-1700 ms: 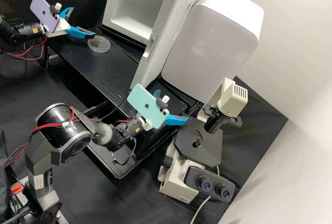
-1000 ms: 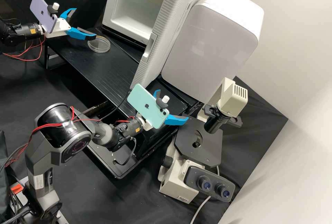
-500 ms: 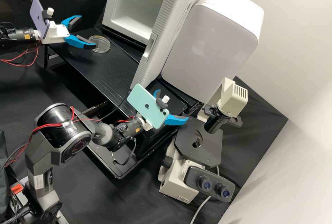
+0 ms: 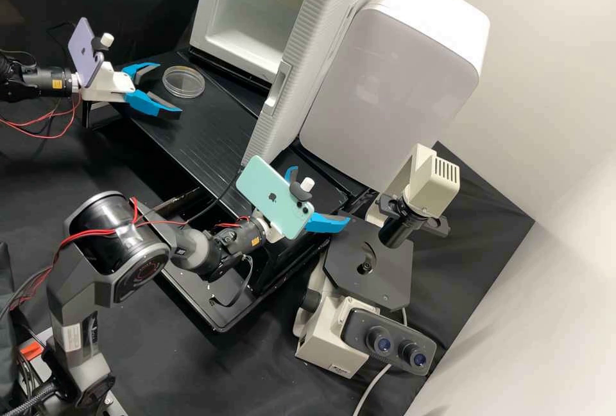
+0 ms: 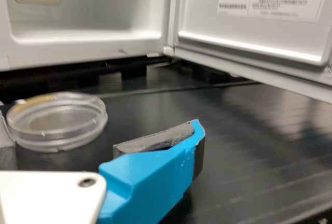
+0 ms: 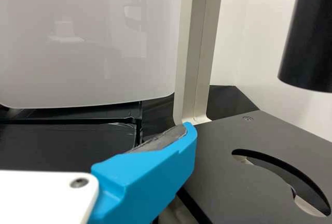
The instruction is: Place the petri dish in the incubator
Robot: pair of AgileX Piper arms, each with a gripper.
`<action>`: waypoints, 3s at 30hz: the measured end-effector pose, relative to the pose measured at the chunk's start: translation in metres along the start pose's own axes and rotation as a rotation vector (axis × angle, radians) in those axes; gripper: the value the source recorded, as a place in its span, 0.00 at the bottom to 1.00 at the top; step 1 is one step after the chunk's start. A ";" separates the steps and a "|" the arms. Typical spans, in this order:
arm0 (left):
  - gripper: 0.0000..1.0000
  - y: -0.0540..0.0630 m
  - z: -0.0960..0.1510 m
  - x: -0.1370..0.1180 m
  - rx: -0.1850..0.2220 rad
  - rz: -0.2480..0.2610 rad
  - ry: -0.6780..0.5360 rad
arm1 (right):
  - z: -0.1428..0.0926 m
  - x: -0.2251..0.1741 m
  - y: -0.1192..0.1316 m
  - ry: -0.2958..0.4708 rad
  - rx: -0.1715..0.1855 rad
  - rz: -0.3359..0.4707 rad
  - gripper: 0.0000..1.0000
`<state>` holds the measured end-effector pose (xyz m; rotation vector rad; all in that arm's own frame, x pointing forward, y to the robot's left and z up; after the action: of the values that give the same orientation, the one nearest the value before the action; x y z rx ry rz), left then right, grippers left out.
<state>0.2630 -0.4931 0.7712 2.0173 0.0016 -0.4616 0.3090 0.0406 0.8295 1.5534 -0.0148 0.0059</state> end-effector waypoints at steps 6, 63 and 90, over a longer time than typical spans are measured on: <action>1.00 -0.007 -0.001 0.001 -0.025 -0.035 -0.007 | 0.000 0.000 0.000 0.000 0.000 0.000 1.00; 1.00 0.028 -0.023 0.065 0.034 0.047 0.101 | 0.000 0.000 0.000 0.000 0.000 0.000 1.00; 1.00 -0.002 -0.015 0.048 -0.070 -0.040 0.028 | 0.000 0.000 0.000 0.000 0.000 0.000 1.00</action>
<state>0.3114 -0.4887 0.7600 1.9572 0.0748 -0.4531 0.3090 0.0406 0.8295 1.5534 -0.0148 0.0059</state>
